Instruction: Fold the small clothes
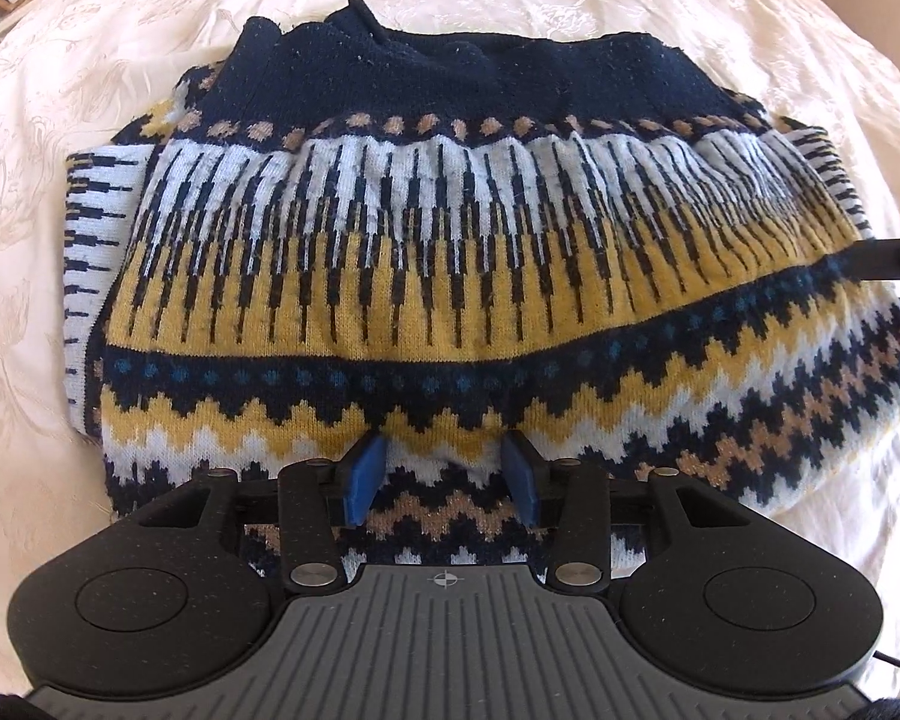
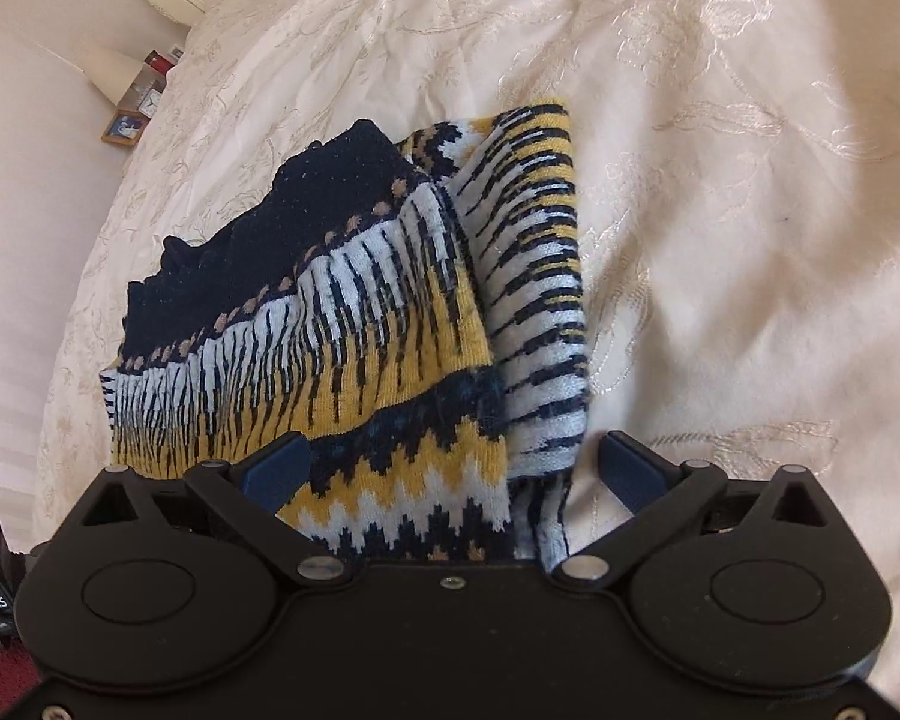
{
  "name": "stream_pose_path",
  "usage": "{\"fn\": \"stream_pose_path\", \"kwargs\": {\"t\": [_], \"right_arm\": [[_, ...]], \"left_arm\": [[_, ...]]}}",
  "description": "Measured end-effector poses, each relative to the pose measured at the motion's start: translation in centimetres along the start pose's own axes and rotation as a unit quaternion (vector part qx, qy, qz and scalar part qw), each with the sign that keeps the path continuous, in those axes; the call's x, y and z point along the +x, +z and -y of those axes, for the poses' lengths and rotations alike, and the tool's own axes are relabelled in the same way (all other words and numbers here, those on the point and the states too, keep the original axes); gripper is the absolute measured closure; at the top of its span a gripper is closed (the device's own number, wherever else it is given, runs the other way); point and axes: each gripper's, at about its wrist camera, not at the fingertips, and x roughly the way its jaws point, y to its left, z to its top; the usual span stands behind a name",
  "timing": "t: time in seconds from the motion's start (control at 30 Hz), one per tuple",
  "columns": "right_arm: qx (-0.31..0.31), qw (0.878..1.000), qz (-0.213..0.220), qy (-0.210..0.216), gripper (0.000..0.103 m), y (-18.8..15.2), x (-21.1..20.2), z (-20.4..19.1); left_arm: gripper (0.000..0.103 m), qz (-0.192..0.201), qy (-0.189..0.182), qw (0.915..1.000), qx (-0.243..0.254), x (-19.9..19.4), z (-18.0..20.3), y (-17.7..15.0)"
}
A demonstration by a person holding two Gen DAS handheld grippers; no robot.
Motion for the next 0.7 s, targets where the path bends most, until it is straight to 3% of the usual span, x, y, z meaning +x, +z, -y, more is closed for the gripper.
{"fn": "stream_pose_path", "kwargs": {"t": [0.23, 0.37, 0.5, 0.7], "right_arm": [[0.017, 0.999, -0.008, 0.047, 0.000, 1.3, 1.4, 1.0], [0.023, 0.998, -0.010, 0.065, 0.000, 1.5, 1.4, 1.6], [0.037, 0.996, 0.004, 0.084, 0.000, 1.0, 1.2, 2.3], [0.037, 0.996, 0.001, 0.084, 0.000, 1.3, 1.2, 2.3]], "left_arm": [[0.059, -0.009, -0.016, 0.9995, -0.024, -0.7, -0.5, 0.7], [0.059, 0.017, -0.034, 0.9979, -0.052, -2.8, -0.4, 1.5], [0.059, 0.047, -0.040, 0.9974, -0.037, -3.8, 0.9, 3.8], [0.059, 0.041, -0.034, 0.9977, -0.043, -1.2, 2.3, 8.6]]}}
